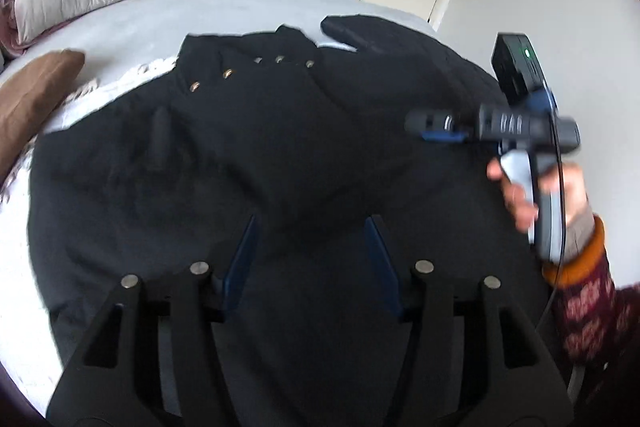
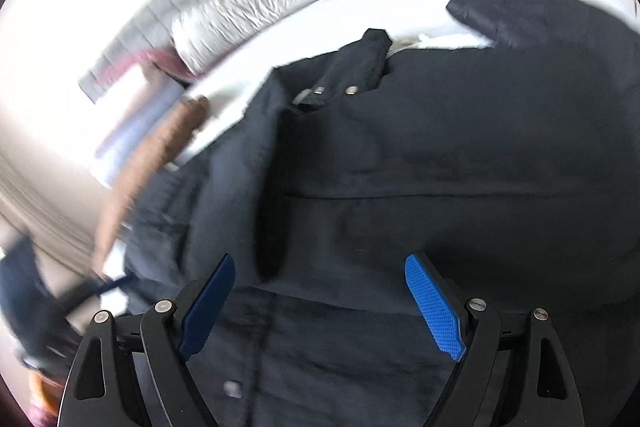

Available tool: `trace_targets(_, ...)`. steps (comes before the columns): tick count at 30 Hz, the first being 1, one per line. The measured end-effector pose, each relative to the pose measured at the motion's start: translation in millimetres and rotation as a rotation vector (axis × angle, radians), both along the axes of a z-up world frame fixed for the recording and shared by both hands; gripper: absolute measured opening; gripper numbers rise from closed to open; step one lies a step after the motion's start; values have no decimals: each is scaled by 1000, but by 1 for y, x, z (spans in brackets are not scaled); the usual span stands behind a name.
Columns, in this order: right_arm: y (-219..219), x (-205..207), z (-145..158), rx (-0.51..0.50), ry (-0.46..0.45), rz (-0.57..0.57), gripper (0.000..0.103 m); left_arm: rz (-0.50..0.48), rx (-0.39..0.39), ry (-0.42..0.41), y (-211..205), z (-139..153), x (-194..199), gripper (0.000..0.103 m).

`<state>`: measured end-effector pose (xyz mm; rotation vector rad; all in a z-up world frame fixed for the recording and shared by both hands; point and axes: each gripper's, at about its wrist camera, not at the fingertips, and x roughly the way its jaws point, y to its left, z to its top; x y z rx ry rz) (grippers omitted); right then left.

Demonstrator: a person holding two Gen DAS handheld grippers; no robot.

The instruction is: Fold large clothes

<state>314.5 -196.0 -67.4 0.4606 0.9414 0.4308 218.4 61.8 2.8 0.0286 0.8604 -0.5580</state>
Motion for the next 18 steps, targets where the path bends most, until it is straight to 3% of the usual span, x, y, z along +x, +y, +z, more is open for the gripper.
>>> trace_targets(5,9,10,-21,267,20,59,88,249,7,-17,72,0,0,58)
trace_targets(7,22,15,-33,243,41,61,84,395,-10,-25,107,-5,1,58)
trace_targets(8,28,16,-36,208,35,59,75,438,-14,-32,116,-9,-3,58)
trace_targets(10,41,16,-36,159,-4,64,52,514,-28,-51,138,-14,-3,58)
trace_targets(11,47,17,-36,152,-14,87,23,541,-30,-55,142,-15,-1,53)
trace_targets(14,56,13,-25,96,-70,92,14,554,-50,-65,138,-16,20,41)
trace_targets(18,48,2,8,48,-194,75,14,517,-15,-95,117,-26,49,41)
